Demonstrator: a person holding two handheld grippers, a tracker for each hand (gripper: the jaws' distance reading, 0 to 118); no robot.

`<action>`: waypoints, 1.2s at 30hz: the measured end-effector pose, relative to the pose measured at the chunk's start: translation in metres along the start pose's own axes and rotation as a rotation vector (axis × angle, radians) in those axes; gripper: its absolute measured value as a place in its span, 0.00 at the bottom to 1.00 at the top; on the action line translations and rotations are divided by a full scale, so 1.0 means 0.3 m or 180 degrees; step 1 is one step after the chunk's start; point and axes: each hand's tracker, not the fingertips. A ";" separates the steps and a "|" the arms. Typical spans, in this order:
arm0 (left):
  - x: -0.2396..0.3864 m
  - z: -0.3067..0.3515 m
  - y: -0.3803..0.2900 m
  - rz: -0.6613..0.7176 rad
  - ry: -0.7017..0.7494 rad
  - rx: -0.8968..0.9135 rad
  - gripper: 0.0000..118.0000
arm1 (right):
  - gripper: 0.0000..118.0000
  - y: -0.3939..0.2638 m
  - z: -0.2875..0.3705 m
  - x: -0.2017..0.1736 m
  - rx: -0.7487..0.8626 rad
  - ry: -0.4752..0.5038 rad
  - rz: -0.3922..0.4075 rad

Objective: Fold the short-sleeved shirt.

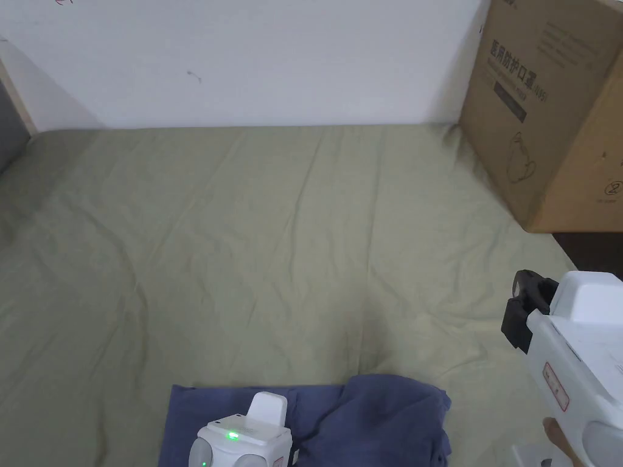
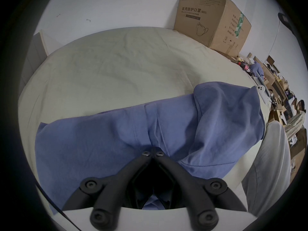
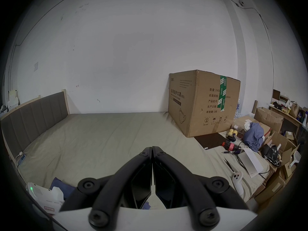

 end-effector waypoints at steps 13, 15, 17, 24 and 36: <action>-0.304 0.384 0.123 0.0762 -0.0747 0.0611 0.00 | 0.00 0.028 0.006 0.005 0.0055 0.0003 0.0035; -0.395 0.427 0.127 0.0965 -0.0828 0.0655 0.00 | 0.00 0.037 0.006 -0.013 0.0066 0.0018 0.0041; -0.499 0.441 0.116 0.1277 -0.0904 0.0688 0.00 | 0.00 0.043 0.002 -0.033 0.0073 0.0032 0.0043; -0.734 0.335 0.020 0.1835 -0.1129 0.0326 0.84 | 0.00 0.038 -0.022 -0.083 0.0035 0.0126 0.0060; -0.776 0.152 -0.090 0.1856 -0.1420 -0.0040 0.60 | 0.00 0.016 -0.060 -0.109 -0.0098 0.0122 0.0168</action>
